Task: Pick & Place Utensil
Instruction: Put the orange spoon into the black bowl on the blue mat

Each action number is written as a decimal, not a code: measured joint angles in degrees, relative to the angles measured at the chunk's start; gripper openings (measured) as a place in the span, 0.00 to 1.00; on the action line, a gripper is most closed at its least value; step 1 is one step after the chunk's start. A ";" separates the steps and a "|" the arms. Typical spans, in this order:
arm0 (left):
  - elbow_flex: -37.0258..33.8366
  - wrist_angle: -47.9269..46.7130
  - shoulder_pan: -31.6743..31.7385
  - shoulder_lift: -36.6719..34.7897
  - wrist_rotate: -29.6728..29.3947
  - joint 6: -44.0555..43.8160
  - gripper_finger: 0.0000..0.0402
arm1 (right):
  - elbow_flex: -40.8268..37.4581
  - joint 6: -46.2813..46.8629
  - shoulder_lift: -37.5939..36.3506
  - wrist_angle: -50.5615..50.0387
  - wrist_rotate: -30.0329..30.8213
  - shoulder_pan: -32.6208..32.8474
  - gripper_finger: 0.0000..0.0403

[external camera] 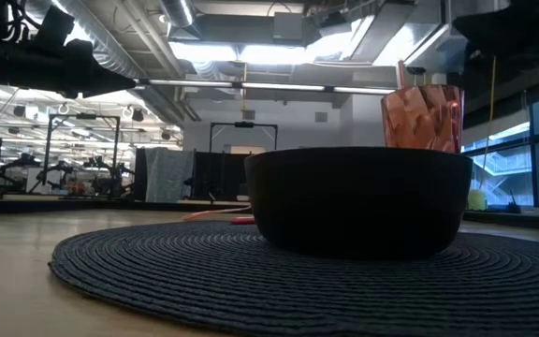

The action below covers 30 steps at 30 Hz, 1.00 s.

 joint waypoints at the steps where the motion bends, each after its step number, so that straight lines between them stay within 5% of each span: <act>1: 0.00 0.00 0.00 -0.01 0.00 -0.08 0.01 | 0.00 -0.06 -1.28 -0.57 0.77 0.51 0.00; 7: 0.00 0.00 0.00 0.00 -0.06 -0.96 0.01 | -2.55 -0.91 -6.09 -0.62 3.93 4.47 0.00; 14: 0.00 0.00 0.00 0.00 -0.95 -0.90 0.01 | -14.25 -0.51 -6.72 10.07 5.07 10.36 0.01; 30: 0.00 0.00 0.00 0.00 -0.96 -1.27 0.01 | -13.05 -8.78 -6.31 7.78 19.53 27.03 0.00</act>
